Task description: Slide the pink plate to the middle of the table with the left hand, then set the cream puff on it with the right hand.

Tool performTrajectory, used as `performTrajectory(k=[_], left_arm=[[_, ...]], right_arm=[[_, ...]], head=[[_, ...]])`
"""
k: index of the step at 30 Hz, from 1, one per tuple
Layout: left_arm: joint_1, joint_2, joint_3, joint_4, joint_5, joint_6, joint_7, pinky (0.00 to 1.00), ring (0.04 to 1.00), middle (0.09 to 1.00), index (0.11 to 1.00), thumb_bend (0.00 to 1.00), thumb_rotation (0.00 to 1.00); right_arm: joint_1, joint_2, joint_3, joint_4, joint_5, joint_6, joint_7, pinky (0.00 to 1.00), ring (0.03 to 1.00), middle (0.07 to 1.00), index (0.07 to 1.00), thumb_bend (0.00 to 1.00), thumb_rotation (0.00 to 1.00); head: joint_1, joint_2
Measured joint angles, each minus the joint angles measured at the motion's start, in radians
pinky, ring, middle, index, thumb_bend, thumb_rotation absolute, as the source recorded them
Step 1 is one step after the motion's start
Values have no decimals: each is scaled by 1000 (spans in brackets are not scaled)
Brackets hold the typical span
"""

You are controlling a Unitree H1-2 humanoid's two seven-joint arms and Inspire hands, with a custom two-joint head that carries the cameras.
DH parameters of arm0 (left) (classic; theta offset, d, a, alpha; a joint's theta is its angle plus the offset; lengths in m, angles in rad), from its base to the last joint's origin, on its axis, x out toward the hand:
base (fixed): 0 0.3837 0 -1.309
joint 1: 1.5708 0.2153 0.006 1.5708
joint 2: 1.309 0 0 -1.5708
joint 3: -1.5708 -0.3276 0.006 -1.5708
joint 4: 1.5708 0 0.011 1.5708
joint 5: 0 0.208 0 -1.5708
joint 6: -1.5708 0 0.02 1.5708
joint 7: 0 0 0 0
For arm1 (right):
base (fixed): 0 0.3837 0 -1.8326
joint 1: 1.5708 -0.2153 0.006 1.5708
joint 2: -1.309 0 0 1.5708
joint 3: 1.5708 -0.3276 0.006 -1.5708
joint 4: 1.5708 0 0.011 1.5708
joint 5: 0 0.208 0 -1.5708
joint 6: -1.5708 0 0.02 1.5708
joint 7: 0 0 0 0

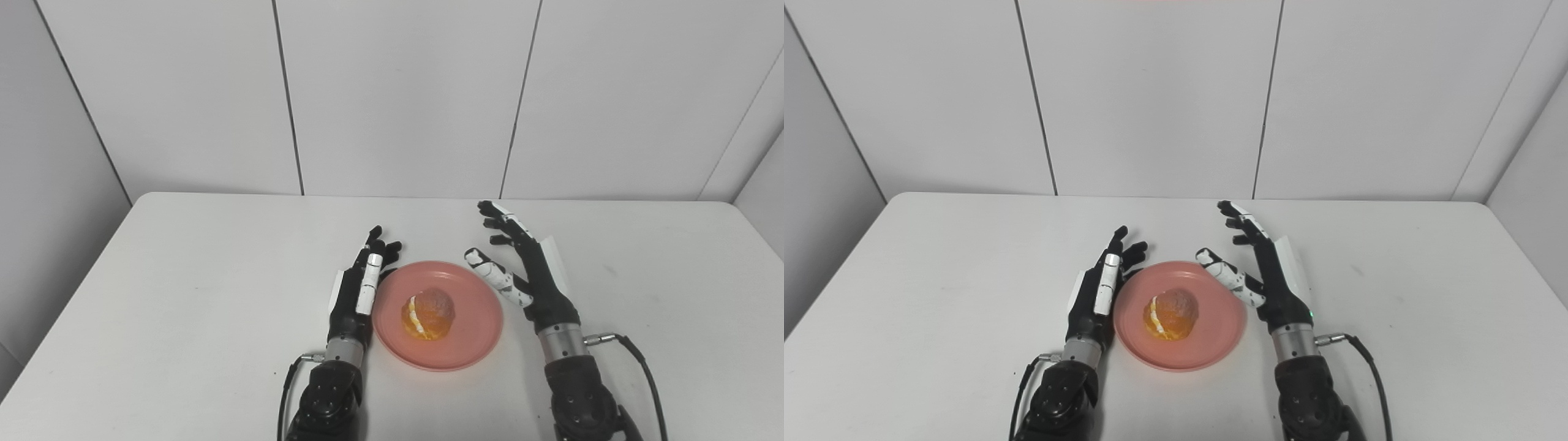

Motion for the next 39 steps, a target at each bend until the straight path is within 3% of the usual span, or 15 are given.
performTrajectory(k=[5,11,15,22,33,39], left_arm=[[-2,-23,2,16,43,-27,72,990,980,966,927,789,999],[-1,-30,0,14,91,-29,126,1000,1000,1000,981,698,1000],[0,-36,-6,14,122,-27,157,1000,1000,1000,999,668,1000],[0,-39,-7,14,139,-16,169,1000,1000,1000,1000,651,1000],[6,-38,0,2,128,-12,154,1000,1000,1000,1000,666,1000],[8,-37,2,-1,120,-11,146,1000,1000,1000,999,669,1000]], right_arm=[[3,38,-58,20,140,29,24,897,881,883,874,848,998],[20,75,-126,41,268,73,25,927,915,914,911,831,965],[29,81,-141,73,305,74,26,938,916,910,908,834,936],[35,93,-131,76,271,107,7,962,928,927,909,794,997],[35,93,-122,22,236,217,-6,1000,955,943,900,746,1000],[35,92,-113,18,213,236,-13,1000,948,935,882,742,1000]], head=[[2,0],[-3,2],[-3,2],[-3,3],[-6,8],[-6,8]])
